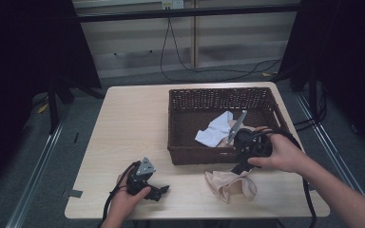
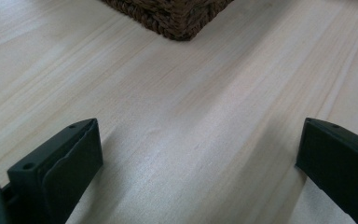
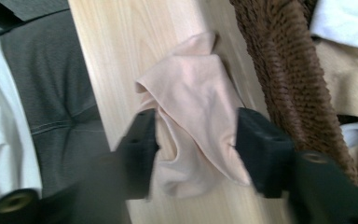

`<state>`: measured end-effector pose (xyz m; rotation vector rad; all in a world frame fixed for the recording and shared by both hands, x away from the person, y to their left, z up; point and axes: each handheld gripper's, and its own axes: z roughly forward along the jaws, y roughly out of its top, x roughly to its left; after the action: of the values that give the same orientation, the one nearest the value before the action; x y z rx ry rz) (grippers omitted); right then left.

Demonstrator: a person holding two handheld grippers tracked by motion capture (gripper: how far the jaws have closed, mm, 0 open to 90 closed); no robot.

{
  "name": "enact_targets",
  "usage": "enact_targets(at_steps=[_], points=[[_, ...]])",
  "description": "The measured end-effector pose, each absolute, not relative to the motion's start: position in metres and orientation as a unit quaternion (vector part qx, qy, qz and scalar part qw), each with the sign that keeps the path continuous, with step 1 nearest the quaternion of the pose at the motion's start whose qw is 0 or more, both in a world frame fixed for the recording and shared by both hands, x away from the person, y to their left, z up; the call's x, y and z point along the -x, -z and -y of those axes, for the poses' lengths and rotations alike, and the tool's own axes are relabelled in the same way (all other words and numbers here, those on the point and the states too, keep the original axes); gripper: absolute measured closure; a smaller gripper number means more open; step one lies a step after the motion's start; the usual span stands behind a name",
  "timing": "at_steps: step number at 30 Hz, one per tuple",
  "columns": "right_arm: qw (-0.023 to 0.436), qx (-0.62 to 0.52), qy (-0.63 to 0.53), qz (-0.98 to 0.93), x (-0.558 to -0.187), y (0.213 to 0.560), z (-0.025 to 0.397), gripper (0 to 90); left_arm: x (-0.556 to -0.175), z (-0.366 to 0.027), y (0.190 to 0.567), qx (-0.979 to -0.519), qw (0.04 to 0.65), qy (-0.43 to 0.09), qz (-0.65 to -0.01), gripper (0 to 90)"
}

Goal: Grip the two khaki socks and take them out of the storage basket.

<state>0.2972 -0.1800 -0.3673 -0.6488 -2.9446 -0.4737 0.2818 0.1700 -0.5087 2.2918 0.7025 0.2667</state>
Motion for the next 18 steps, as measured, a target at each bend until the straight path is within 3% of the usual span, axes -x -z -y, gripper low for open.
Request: enact_targets(at_steps=[4, 8, 18], points=[[0.039, 0.220, 0.153, 0.963, -0.293, 0.370, 0.184, 33.9, -0.282, -0.170, 0.509, -0.888, 0.357, -0.103, -0.272, 0.0], [0.035, 0.222, 0.157, 0.962, -0.289, 0.374, 0.190, 27.2, -0.282, -0.170, 0.509, -0.888, 0.357, -0.103, -0.272, 0.0], [0.020, 0.242, 0.175, 0.954, -0.278, 0.386, 0.217, 18.6, -0.282, -0.170, 0.509, -0.887, 0.357, -0.103, -0.272, 0.0]])
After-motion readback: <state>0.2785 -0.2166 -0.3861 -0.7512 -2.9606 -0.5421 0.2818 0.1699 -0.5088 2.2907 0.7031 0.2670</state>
